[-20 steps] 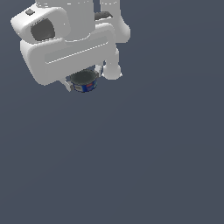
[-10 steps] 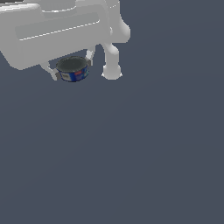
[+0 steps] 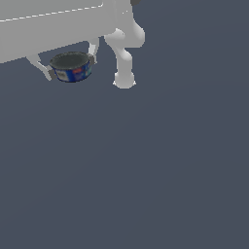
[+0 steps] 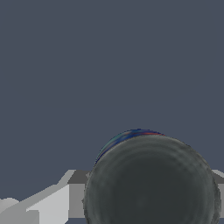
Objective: Pick up the object and move it to a goal position.
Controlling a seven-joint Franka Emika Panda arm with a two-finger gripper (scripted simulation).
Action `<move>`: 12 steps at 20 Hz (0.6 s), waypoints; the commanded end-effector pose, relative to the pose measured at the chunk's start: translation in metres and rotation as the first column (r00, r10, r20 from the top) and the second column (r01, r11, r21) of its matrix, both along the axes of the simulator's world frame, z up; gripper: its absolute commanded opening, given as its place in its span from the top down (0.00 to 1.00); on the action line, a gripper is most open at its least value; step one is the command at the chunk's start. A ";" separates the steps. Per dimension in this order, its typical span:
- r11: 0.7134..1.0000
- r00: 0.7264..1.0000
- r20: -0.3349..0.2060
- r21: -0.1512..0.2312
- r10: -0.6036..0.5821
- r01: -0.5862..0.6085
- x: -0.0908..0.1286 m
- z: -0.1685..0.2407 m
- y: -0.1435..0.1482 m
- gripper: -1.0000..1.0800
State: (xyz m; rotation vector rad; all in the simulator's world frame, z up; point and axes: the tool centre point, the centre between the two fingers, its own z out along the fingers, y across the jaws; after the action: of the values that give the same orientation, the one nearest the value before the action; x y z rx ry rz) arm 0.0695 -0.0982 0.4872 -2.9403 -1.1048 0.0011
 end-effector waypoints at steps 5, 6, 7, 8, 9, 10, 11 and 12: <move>1.000 1.000 0.001 0.000 0.000 0.000 0.003 0.007 -0.002 1.00; 1.000 1.000 0.001 0.000 0.000 0.000 0.003 0.008 -0.003 1.00; 1.000 1.000 0.001 0.000 0.000 0.000 0.003 0.008 -0.003 1.00; 1.000 1.000 0.001 0.000 0.000 0.000 0.003 0.009 -0.003 1.00; 1.000 1.000 0.001 0.000 0.000 0.000 0.003 0.009 -0.003 1.00; 1.000 1.000 0.001 0.000 0.000 0.000 0.003 0.009 -0.003 1.00; 1.000 1.000 0.001 0.000 0.000 0.000 0.003 0.010 -0.003 1.00; 1.000 1.000 0.001 0.000 0.000 0.000 0.003 0.010 -0.003 1.00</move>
State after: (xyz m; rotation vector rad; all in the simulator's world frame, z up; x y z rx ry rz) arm 0.0730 -0.1012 0.4957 -2.9401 -1.1048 0.0016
